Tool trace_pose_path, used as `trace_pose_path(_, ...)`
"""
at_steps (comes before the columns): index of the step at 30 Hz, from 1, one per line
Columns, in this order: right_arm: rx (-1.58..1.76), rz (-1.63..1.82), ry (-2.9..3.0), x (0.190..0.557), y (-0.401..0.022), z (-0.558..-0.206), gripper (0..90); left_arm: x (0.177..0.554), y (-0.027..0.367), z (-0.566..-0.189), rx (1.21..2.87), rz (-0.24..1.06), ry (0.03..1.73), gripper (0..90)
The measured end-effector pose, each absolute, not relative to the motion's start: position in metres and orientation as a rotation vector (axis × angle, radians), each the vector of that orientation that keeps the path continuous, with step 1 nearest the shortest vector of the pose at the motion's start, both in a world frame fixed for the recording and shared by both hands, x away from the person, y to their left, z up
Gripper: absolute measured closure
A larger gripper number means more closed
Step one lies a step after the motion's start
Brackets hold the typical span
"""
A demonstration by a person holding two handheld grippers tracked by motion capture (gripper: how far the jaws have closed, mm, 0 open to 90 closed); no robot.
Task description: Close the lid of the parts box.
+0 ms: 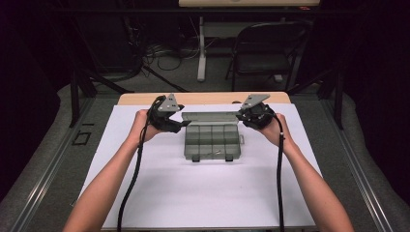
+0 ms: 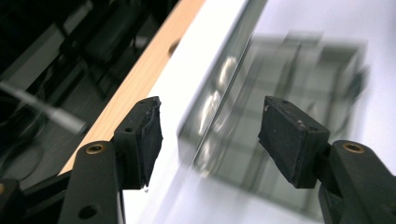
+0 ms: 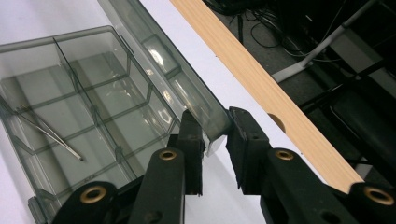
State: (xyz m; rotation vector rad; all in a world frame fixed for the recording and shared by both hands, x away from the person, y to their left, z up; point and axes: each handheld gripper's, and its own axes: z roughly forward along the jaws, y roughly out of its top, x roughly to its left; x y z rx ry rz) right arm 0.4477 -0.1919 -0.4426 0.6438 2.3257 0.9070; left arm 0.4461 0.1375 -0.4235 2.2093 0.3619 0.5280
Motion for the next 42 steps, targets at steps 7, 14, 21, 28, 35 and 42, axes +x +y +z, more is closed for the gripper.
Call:
trace_pose_path(7,0.628,0.902,2.322,0.436,-0.193,-0.45,74.0,0.442,0.132,-0.418,2.164,0.509,0.51,77.1)
trace_pose_path(14,0.623,0.901,2.342,0.425,-0.193,-0.457,66.4,0.434,0.121,-0.432,2.221,0.495,0.512,87.6)
trace_pose_path(21,0.669,1.052,2.446,0.416,-0.198,-0.458,35.0,0.42,0.114,-0.451,2.255,0.482,0.477,90.0)
trace_pose_path(28,0.658,1.289,2.487,0.407,-0.201,-0.453,62.9,0.412,0.113,-0.468,2.269,0.477,0.476,90.0)
trace_pose_path(35,0.688,1.16,2.468,0.405,-0.192,-0.476,87.8,0.405,0.113,-0.49,2.286,0.455,0.485,90.0)
trace_pose_path(42,0.686,1.058,2.521,0.404,-0.183,-0.499,90.0,0.402,0.112,-0.507,2.303,0.433,0.496,90.0)
